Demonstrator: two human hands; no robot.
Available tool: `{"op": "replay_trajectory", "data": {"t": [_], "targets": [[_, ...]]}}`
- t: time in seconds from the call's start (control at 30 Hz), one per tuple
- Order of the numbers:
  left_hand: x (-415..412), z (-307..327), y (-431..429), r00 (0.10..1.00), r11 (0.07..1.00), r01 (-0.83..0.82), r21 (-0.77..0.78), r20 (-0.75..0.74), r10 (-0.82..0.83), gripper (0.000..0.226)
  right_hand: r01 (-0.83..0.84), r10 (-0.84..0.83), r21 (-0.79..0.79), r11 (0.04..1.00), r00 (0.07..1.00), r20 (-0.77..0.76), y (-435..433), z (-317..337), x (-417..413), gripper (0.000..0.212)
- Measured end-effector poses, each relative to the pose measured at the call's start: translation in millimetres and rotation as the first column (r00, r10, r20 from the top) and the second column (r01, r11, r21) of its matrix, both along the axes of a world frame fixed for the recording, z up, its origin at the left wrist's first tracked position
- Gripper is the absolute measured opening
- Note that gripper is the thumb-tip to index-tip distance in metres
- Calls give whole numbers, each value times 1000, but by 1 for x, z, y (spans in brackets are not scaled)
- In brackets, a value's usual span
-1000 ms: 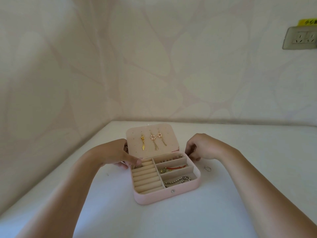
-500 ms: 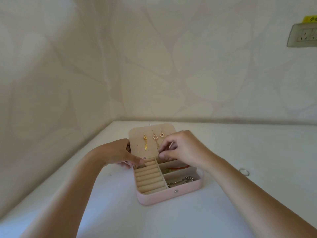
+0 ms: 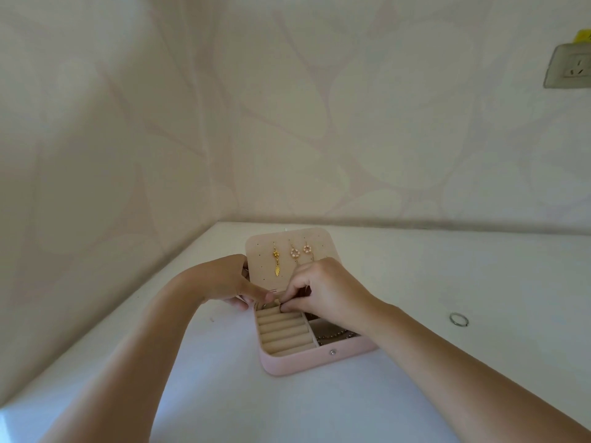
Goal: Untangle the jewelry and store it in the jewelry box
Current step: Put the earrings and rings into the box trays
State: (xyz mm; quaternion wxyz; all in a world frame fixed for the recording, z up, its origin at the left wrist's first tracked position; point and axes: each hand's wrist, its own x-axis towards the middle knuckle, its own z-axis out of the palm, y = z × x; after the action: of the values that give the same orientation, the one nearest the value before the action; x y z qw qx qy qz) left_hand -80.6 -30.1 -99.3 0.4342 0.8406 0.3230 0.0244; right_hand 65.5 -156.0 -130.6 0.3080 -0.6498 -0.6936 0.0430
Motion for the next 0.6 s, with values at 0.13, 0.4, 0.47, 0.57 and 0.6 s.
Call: {"op": "replay_trajectory", "data": {"t": [0.13,0.4,0.47,0.57,0.6], "targets": [[0,0,0,1000,1000,8,5,-5,-8,35,-30,20,-95,995,995,-102,-3,6,6,11],[-1,1,-3,1000,1000,-10,-8,16,10,28,-63,45,-180,982,994,-104,-8,10,6,17],[-1,1,-3,1000,1000,-5,-6,9,5,29,-70,57,-187,980,995,-77,-8,9,5,18],[-1,2,-4,1000,1000,-11,-7,7,11,30,-70,61,-195,978,997,-56,-7,10,5,18],[-1,2,-5,1000,1000,-17,-9,9,17,29,-66,56,-202,977,997,-54,-7,10,5,18]]}}
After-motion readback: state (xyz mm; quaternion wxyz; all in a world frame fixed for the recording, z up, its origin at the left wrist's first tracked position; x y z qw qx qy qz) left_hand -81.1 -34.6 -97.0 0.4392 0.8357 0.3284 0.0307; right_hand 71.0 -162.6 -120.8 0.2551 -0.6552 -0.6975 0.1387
